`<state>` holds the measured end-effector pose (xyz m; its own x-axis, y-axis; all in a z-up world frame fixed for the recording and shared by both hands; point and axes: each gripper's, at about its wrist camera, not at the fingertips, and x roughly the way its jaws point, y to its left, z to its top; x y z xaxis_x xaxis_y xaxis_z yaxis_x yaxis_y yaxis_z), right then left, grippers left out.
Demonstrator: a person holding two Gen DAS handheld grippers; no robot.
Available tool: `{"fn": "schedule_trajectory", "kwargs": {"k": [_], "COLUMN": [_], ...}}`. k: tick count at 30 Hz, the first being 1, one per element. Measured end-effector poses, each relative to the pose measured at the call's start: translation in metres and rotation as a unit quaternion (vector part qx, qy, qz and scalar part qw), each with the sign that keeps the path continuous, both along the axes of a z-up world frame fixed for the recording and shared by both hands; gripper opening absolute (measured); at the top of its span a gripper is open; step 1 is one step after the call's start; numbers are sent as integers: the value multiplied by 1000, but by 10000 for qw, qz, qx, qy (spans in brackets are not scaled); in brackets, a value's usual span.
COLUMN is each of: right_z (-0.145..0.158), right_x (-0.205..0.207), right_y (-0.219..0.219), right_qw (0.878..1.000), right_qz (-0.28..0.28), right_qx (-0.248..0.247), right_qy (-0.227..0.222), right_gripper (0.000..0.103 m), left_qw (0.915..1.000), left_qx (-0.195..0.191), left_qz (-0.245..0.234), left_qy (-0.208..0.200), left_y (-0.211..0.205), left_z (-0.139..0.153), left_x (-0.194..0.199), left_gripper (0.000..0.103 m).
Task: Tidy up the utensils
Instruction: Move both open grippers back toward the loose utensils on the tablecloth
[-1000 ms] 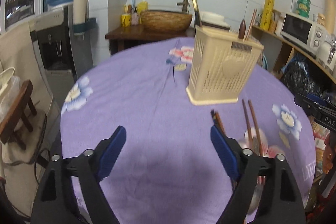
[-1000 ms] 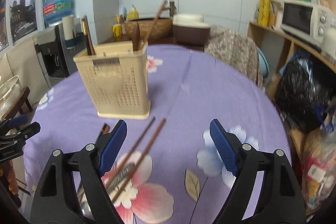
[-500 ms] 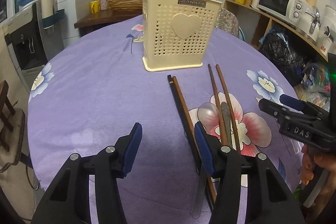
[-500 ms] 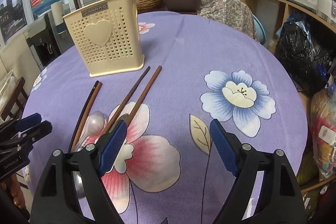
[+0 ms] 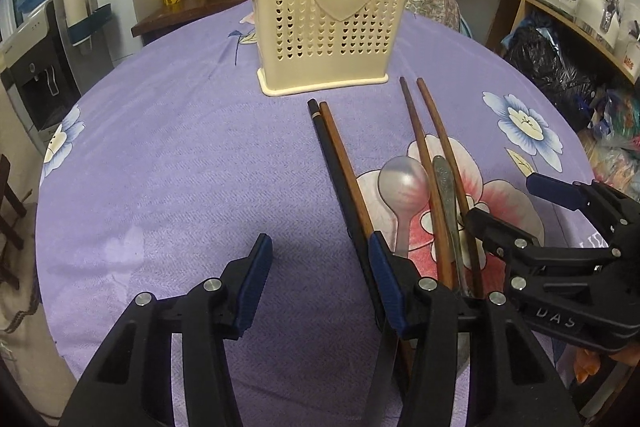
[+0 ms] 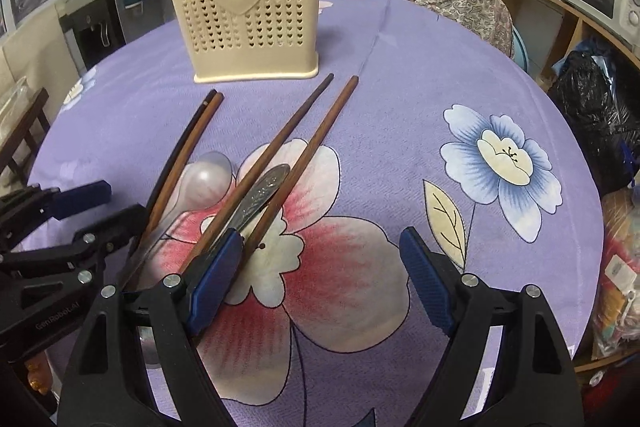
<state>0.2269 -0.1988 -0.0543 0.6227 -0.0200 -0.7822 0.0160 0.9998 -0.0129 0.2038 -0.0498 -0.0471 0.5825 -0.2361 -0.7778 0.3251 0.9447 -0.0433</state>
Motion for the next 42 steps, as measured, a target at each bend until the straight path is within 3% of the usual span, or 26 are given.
{"fn": "schedule_trajectory", "kwargs": {"k": [7,15,19,26,29,33,38,42], "right_z": [-4,1,2,9,9,8,7,5], "right_x": [0,-14,-15,-12,-13,-14,-15,-18], "right_y": [7,-30,-49,-61,-60,-58,-58,-59], "right_qw": [9998,9996,9989,9965,9961,9963,9959,9956], "right_qz": [120,-112,-247,-548,-549,-478,-426,-440], "right_qx": [-118,-182,389,603,648,682,779,813], "right_qy": [137,201,106,-205,-226,-196,-163,-145], "right_gripper": [81,81,81,80,80,80,80,80], "left_qw": [10000,9997,9993,9985,9988,9968,9847,9782], "left_qx": [12,-47,-212,-478,-471,-143,313,497], "left_qz": [6,164,222,253,-115,-777,-1706,-2012], "left_qy": [90,155,225,42,-30,-148,-189,-93], "left_y": [1,18,24,28,17,-8,-36,-46], "left_z": [0,1,3,15,20,21,14,4], "left_x": [5,10,14,16,10,-1,6,18], "left_gripper": [50,51,51,50,50,48,43,40]}}
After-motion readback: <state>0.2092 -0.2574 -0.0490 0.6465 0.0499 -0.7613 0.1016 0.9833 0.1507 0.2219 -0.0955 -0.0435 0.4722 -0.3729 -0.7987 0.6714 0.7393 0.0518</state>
